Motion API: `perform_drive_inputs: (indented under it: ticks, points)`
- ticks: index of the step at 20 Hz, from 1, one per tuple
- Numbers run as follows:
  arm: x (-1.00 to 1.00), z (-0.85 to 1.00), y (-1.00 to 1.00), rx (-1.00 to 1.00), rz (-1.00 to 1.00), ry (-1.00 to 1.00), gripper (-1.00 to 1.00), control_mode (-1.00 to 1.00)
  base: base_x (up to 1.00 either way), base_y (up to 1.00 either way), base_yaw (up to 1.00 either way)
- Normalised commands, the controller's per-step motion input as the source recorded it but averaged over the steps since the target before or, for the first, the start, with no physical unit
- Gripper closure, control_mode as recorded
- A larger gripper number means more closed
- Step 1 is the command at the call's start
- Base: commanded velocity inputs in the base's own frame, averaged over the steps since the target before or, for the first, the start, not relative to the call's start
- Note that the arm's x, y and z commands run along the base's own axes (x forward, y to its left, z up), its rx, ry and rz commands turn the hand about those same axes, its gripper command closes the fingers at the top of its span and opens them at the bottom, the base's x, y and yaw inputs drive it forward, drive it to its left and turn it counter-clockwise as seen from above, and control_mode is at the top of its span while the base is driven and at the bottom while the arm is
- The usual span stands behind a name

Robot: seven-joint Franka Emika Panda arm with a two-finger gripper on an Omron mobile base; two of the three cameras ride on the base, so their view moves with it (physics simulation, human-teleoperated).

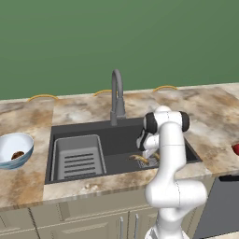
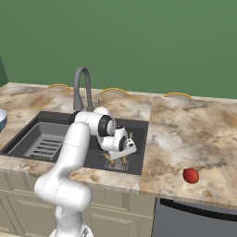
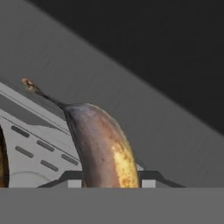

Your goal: There is a mixed pile of frozen fruits and vegetables on the counter. Locate all the frozen vegetables and place the items in a bowl on the counter. Take all the frozen fruits and defrost them in a running sink.

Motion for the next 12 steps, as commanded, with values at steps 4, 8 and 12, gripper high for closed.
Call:
perform_drive_inputs:
  ticks: [4,8,12]
  points:
    - [0.29,-0.59,-0.18,0.04,0.00,0.13,1.00,-1.00,0.00,0.00,0.00]
    - [0.28,-0.60,-0.08,0.00,0.02,0.11,1.00,-1.00,0.00,0.00,0.00]
    - [0.04,-0.41,0.01,0.02,0.02,0.06,-1.00,-1.00,0.00,0.00,0.00]
